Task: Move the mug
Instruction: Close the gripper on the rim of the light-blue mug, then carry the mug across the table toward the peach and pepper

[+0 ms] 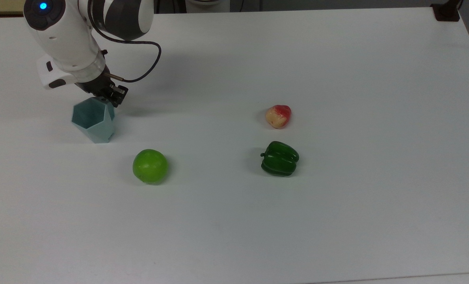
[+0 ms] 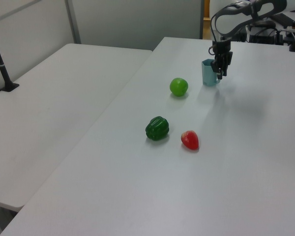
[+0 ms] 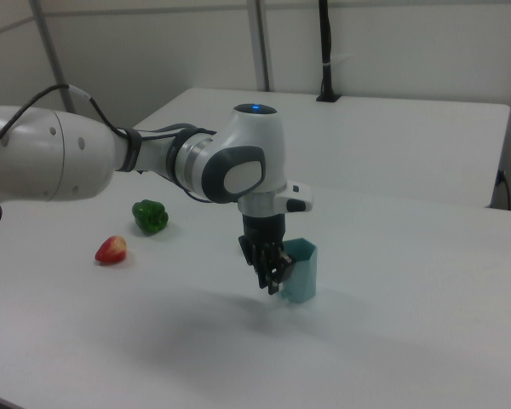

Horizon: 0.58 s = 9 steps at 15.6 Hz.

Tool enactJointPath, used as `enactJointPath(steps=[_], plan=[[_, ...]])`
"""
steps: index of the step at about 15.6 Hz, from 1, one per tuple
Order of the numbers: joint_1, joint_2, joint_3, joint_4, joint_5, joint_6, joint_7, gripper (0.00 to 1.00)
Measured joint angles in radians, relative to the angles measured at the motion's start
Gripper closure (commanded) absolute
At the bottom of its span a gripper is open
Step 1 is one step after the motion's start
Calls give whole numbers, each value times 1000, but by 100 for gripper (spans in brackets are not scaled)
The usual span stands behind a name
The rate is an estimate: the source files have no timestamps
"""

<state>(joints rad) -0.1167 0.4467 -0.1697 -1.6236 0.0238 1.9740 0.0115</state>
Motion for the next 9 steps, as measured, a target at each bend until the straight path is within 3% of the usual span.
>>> enactJointPath(steps=[5, 9], plan=[[0, -1, -1, 2, 0, 0, 0, 99], [-4, -13, -4, 24, 0, 1, 0, 100]])
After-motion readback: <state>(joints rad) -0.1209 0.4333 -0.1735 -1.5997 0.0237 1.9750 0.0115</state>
